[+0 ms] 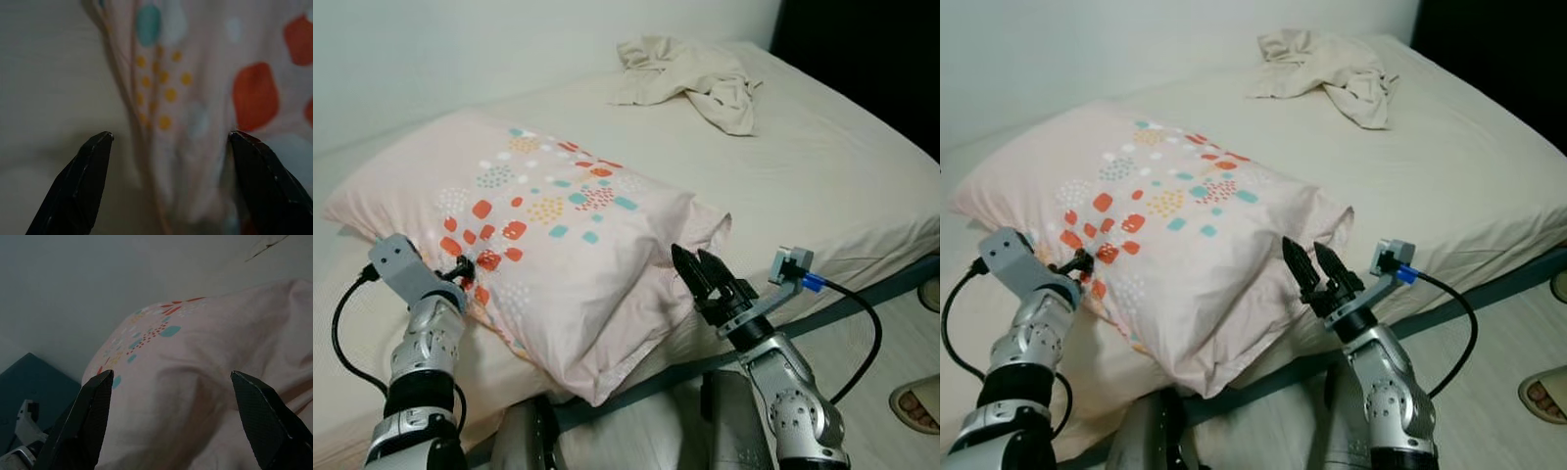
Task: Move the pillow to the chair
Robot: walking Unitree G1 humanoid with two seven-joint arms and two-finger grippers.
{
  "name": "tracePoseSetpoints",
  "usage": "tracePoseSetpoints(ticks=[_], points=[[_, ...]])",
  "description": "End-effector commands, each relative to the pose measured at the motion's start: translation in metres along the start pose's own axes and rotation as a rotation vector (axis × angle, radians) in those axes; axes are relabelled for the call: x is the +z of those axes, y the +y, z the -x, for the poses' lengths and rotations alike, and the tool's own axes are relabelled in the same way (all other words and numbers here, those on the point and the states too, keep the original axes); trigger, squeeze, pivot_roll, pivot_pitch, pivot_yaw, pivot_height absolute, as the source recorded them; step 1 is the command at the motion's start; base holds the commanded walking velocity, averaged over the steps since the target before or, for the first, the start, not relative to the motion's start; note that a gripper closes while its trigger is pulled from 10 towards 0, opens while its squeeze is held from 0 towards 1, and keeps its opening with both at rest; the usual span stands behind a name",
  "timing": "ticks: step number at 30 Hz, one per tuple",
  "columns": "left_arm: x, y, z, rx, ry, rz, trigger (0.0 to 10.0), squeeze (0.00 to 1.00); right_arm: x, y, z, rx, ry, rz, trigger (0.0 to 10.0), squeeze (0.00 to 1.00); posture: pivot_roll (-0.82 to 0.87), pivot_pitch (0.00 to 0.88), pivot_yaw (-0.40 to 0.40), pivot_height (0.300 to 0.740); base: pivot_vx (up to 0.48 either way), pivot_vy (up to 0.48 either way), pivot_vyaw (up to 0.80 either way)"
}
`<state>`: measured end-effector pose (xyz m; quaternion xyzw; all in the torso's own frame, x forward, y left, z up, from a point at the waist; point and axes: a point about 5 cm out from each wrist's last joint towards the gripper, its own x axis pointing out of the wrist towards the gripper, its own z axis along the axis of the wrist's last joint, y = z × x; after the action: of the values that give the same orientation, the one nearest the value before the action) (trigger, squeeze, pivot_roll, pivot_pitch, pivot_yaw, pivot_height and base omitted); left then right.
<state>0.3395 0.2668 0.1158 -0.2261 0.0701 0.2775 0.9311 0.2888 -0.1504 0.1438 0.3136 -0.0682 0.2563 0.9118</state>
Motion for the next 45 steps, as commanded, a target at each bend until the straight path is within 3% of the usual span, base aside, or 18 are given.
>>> tracePoseSetpoints(ticks=[1,4,5,6,10,13,15,22,28,33,41,45], points=[[-0.003,0.021,-0.002,0.067,0.020,-0.014,10.0,0.00,-0.004,0.003,0.001,0.003,0.016,-0.019,10.0,0.00,-0.12,0.275,0.155,0.536,0.000,0.000,0.00],[-0.023,0.025,-0.001,0.021,0.159,0.016,10.0,0.00,-0.005,0.001,0.002,-0.020,0.031,-0.009,10.0,0.00,-0.12,0.272,0.151,0.536,0.000,0.000,0.00],[-0.034,0.023,0.001,-0.012,0.234,0.074,10.0,0.00,-0.006,-0.001,0.002,-0.027,0.036,-0.004,10.0,0.00,-0.12,0.271,0.151,0.536,0.000,0.000,0.00],[-0.034,0.023,0.001,-0.012,0.234,0.074,10.0,0.00,-0.006,-0.001,0.002,-0.027,0.036,-0.004,10.0,0.00,-0.12,0.271,0.151,0.536,0.000,0.000,0.00],[-0.061,0.013,0.011,-0.078,0.412,0.215,10.0,0.00,-0.003,-0.004,0.003,-0.041,0.039,0.005,10.0,0.00,-0.12,0.262,0.147,0.536,0.000,0.000,0.00],[-0.065,0.007,0.014,-0.094,0.434,0.310,10.0,0.00,-0.002,-0.006,0.003,-0.049,0.042,0.009,10.0,0.00,-0.13,0.258,0.147,0.536,0.000,0.000,0.00],[-0.065,0.005,0.015,-0.107,0.435,0.329,10.0,0.00,-0.002,-0.006,0.003,-0.050,0.043,0.010,10.0,0.00,-0.13,0.257,0.147,0.536,0.000,0.000,0.00],[-0.072,-0.023,0.029,-0.292,0.492,0.527,10.0,0.00,-0.004,-0.009,0.003,-0.075,0.049,0.012,10.0,0.00,-0.12,0.264,0.143,0.536,0.000,0.000,0.00],[-0.083,-0.038,0.043,-0.373,0.546,0.562,10.0,0.00,-0.004,-0.021,-0.001,-0.136,0.021,-0.021,10.0,0.00,-0.12,0.270,0.145,0.536,0.000,0.000,0.00],[-0.081,-0.050,0.051,-0.458,0.549,0.621,10.0,0.00,-0.004,-0.024,-0.010,-0.134,-0.001,-0.059,10.0,0.00,-0.11,0.278,0.148,0.536,0.000,0.000,0.00],[-0.074,-0.062,0.062,-0.560,0.569,0.592,10.0,0.00,-0.002,-0.031,-0.024,-0.132,-0.034,-0.139,10.0,0.00,-0.07,0.294,0.158,0.536,0.000,0.000,0.00],[-0.071,-0.061,0.066,-0.577,0.572,0.588,10.0,0.00,-0.007,-0.041,-0.035,-0.217,0.004,-0.144,10.0,0.00,-0.06,0.303,0.159,0.536,0.000,0.000,0.00]])
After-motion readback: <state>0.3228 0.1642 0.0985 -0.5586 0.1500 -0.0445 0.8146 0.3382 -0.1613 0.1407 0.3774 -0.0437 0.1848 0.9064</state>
